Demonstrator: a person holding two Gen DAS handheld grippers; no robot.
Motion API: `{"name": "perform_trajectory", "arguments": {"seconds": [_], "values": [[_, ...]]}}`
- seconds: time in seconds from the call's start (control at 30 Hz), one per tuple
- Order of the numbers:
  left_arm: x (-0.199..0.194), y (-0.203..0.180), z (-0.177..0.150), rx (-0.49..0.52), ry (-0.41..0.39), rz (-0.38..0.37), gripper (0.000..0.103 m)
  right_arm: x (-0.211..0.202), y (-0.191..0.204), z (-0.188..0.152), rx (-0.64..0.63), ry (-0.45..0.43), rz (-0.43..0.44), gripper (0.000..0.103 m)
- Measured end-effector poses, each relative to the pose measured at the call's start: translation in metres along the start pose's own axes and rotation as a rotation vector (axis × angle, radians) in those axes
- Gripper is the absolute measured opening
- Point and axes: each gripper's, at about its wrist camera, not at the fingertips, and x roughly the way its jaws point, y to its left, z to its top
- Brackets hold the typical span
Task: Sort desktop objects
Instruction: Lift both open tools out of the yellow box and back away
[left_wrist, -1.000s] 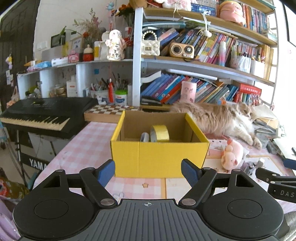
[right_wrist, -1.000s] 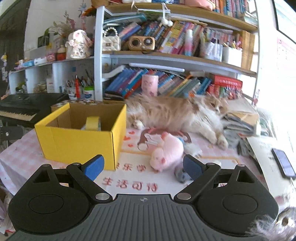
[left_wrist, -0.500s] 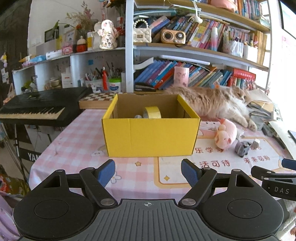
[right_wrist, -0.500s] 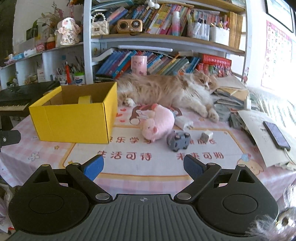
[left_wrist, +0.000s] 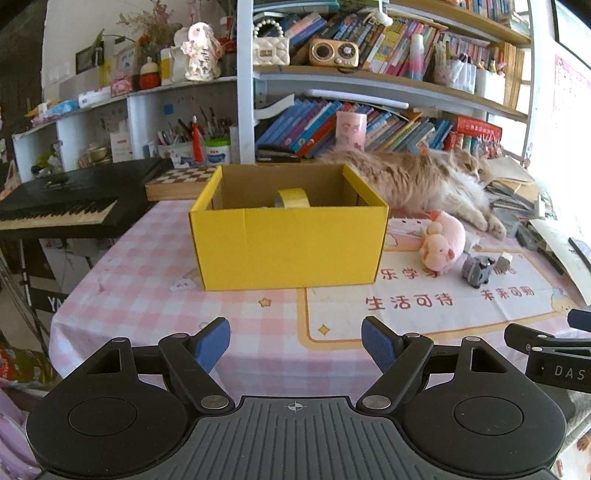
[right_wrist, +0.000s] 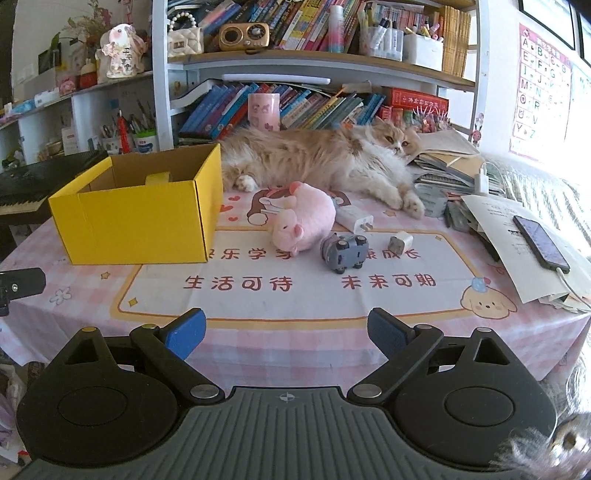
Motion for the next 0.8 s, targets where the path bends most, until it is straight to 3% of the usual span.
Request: {"name": "perform_trajectory", "arguments": {"seconds": [0.8], "values": [[0.027,-0.033,-0.006,0.074,0.053,-0.127,0.081,-0.006,-0.024,-0.015,0.039,0.060,-0.122,0.097]]}}
